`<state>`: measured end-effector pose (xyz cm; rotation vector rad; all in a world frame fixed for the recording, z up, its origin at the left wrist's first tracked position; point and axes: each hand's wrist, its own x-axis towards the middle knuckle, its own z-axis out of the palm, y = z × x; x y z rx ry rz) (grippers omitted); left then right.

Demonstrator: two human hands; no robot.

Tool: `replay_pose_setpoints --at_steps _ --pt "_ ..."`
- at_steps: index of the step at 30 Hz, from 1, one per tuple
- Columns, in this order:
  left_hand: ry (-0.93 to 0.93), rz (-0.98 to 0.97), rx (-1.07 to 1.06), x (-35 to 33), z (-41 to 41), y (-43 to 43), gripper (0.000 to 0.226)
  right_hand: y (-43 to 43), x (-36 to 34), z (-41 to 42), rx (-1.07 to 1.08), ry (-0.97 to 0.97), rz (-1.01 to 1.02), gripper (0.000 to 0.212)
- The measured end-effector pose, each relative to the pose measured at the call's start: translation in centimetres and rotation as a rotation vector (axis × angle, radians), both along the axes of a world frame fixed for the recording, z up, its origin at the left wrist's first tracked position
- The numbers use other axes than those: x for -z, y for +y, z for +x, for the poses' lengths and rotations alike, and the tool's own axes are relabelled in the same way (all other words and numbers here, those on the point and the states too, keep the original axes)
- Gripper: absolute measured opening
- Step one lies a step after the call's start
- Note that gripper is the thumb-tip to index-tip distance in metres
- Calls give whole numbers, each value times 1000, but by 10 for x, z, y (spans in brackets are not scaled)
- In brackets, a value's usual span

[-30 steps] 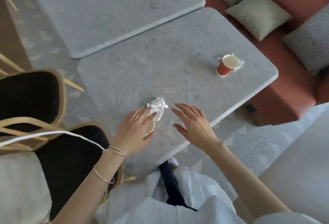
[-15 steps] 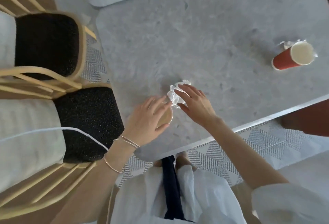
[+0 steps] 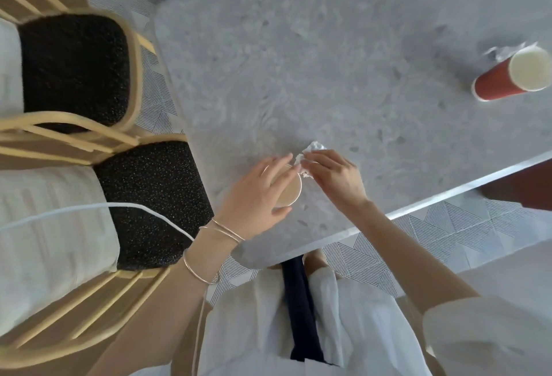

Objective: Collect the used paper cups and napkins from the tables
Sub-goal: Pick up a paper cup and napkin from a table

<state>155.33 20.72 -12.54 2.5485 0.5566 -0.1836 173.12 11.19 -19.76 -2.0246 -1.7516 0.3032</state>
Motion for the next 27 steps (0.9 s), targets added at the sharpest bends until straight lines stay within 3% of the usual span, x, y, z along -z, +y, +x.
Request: replay_pose_setpoints --at_steps 5,18,27 --pt "-38 18 75 -7 17 0 67 -27 -19 8 73 -15 -62 19" --pt "-171 80 261 -41 110 -51 68 -120 -87 71 336 -101 71 17" --pt "-199 142 196 -52 189 -138 70 -206 -104 163 311 -148 134 15"
